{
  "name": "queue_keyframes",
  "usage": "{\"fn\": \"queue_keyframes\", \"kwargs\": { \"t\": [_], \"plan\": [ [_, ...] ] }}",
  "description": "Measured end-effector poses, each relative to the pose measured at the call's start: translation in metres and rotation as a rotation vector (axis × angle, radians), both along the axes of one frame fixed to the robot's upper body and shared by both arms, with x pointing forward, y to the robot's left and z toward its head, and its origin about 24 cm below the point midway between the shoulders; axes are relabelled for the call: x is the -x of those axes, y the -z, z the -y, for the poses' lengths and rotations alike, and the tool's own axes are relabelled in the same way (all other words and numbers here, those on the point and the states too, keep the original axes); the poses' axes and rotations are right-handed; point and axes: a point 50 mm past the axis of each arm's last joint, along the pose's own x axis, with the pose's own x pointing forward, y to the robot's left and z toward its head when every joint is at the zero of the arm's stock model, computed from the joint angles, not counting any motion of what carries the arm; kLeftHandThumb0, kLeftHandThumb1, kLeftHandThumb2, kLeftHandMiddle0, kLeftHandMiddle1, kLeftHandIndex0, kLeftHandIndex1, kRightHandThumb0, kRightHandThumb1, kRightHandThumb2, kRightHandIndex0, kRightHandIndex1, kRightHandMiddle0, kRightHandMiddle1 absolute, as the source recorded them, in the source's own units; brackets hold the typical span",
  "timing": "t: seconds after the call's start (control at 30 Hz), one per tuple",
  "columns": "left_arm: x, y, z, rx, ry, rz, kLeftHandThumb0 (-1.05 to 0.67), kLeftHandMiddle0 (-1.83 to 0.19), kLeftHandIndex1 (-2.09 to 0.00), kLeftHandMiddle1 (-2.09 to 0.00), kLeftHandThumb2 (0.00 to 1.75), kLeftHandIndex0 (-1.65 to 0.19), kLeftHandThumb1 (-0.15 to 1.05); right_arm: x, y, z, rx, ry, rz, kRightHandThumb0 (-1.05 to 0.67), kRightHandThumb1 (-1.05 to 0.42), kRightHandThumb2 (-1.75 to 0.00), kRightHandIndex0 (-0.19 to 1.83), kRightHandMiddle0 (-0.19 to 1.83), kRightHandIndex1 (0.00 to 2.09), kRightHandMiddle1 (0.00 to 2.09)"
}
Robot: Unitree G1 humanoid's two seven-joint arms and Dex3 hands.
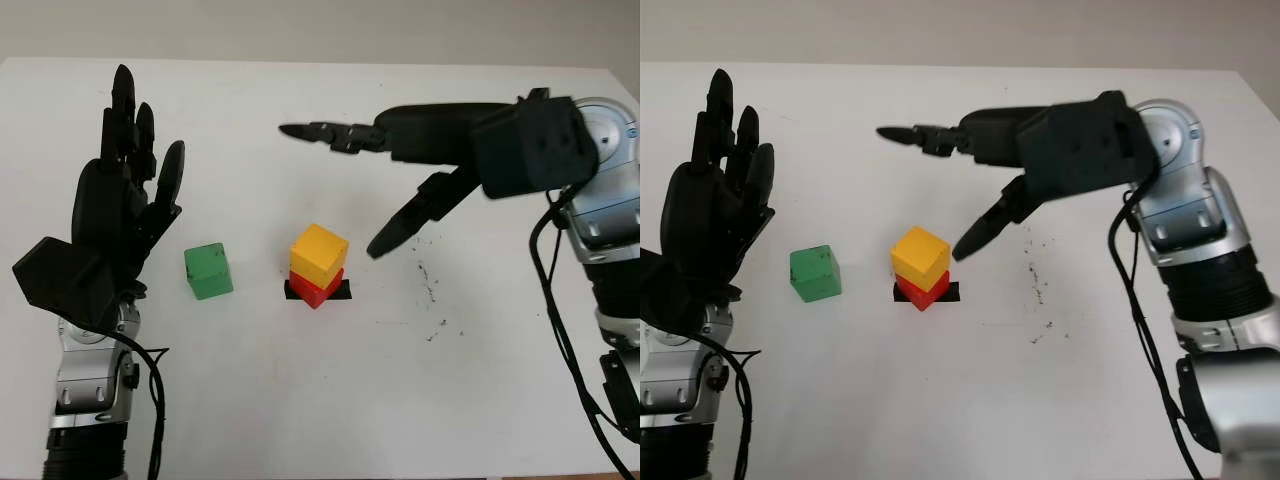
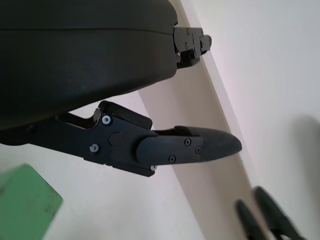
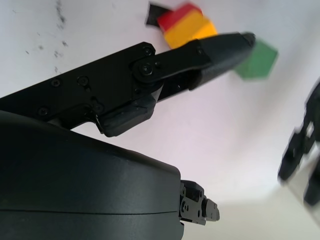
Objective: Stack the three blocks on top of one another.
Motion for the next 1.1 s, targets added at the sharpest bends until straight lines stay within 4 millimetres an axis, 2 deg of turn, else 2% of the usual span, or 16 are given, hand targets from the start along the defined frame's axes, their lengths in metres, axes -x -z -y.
{"fn": "queue_keyframes", "kwargs": {
  "t": [0.07, 0.17, 0.23, 0.37, 0.47, 0.6, 0.73, 0.9, 1.1],
  "plan": [
    [0.005, -0.004, -0.002, -0.050, -0.018, -0.008, -0.74, -0.01, -0.08, -0.06, 0.27, 0.04, 1.05, -0.004, 0.009, 0.016, -0.147, 0.067, 0.017, -0.90, -1.05, -0.62, -0.19, -0.19, 0.00, 0.01],
    [0.011, -0.005, -0.002, -0.081, -0.044, -0.039, -0.75, -0.05, -0.11, -0.08, 0.22, -0.03, 1.05, -0.007, 0.027, 0.027, -0.307, 0.149, 0.006, -0.92, -1.05, -0.64, -0.19, -0.19, 0.00, 0.00],
    [0.015, -0.004, -0.003, -0.105, -0.071, -0.055, -0.73, -0.10, -0.13, -0.09, 0.20, -0.08, 1.05, -0.008, 0.039, 0.031, -0.360, 0.201, -0.019, -0.95, -1.05, -0.64, -0.19, -0.19, 0.00, 0.00],
    [0.022, -0.005, -0.003, -0.152, -0.114, -0.049, -0.68, -0.21, -0.17, -0.09, 0.14, -0.21, 1.05, -0.006, 0.067, 0.040, -0.502, 0.297, -0.123, -0.91, -1.05, -0.59, -0.19, -0.19, 0.00, 0.00],
    [0.025, -0.006, -0.004, -0.190, -0.143, -0.039, -0.67, -0.20, -0.17, -0.07, 0.12, -0.24, 1.05, -0.001, 0.086, 0.045, -0.515, 0.361, -0.149, -0.92, -1.05, -0.62, -0.19, -0.19, 0.00, 0.00],
    [0.031, -0.011, -0.009, -0.366, -0.179, -0.092, -0.71, -0.11, -0.15, -0.03, 0.12, -0.25, 1.05, 0.004, 0.101, 0.045, -0.559, 0.423, -0.161, -0.92, -1.05, -0.62, -0.19, -0.19, 0.00, 0.00],
    [0.038, -0.018, -0.011, -0.536, -0.197, -0.159, -0.76, -0.09, -0.16, -0.04, 0.09, -0.34, 1.04, 0.007, 0.117, 0.045, -0.623, 0.466, -0.197, -0.86, -1.05, -0.64, -0.19, -0.19, 0.00, 0.00],
    [0.044, -0.028, -0.010, -0.769, -0.202, -0.204, -0.78, -0.05, -0.13, -0.04, 0.07, -0.34, 1.03, 0.008, 0.124, 0.046, -0.708, 0.516, -0.209, -0.82, -1.05, -0.65, -0.19, -0.19, 0.00, 0.00],
    [0.045, -0.033, -0.009, -0.891, -0.163, -0.250, -0.79, -0.04, -0.11, -0.05, 0.05, -0.36, 0.99, 0.010, 0.133, 0.040, -0.803, 0.543, -0.228, -0.81, -1.05, -0.68, -0.19, -0.19, 0.00, 0.00]
  ]
}}
